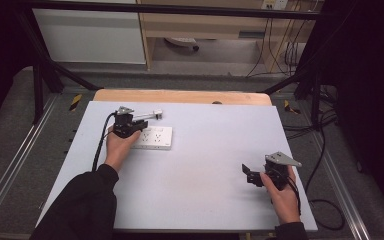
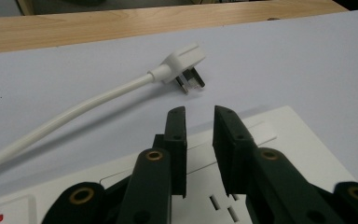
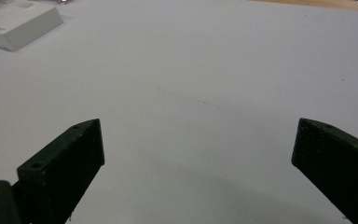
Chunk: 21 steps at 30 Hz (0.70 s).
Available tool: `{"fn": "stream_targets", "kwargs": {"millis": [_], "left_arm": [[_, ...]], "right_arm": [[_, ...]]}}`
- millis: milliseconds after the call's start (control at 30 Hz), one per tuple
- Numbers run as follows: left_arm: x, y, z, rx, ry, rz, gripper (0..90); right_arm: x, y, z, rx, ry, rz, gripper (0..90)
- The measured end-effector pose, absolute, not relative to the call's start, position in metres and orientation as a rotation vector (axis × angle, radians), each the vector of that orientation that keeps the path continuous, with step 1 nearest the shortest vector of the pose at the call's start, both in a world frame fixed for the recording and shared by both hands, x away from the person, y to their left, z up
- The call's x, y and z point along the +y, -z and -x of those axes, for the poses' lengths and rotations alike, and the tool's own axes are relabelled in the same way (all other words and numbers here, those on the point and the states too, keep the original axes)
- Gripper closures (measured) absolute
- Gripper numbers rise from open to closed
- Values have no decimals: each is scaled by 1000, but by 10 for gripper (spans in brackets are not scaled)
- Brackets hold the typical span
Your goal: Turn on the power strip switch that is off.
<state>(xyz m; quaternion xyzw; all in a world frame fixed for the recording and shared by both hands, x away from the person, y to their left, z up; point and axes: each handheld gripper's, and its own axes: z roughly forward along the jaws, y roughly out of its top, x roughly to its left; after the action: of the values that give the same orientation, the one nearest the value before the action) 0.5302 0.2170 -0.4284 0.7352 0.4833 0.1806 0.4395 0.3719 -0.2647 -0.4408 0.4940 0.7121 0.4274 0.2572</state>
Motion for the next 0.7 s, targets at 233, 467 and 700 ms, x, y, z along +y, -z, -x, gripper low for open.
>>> {"fn": "stream_targets", "kwargs": {"millis": [233,467,700], "left_arm": [[217,426,-530,1205,-448,-1809,646],[215,424,-528,1178,-439,-1802,514],[212,421,-526,1157,-424,-1800,429]], "right_arm": [[-265,441,-372,1937,-1156,-1336,28],[-265,441,-372,1934,-1161,-1340,27],[-264,441,-372,1936,-1156,-1338,27]]}}
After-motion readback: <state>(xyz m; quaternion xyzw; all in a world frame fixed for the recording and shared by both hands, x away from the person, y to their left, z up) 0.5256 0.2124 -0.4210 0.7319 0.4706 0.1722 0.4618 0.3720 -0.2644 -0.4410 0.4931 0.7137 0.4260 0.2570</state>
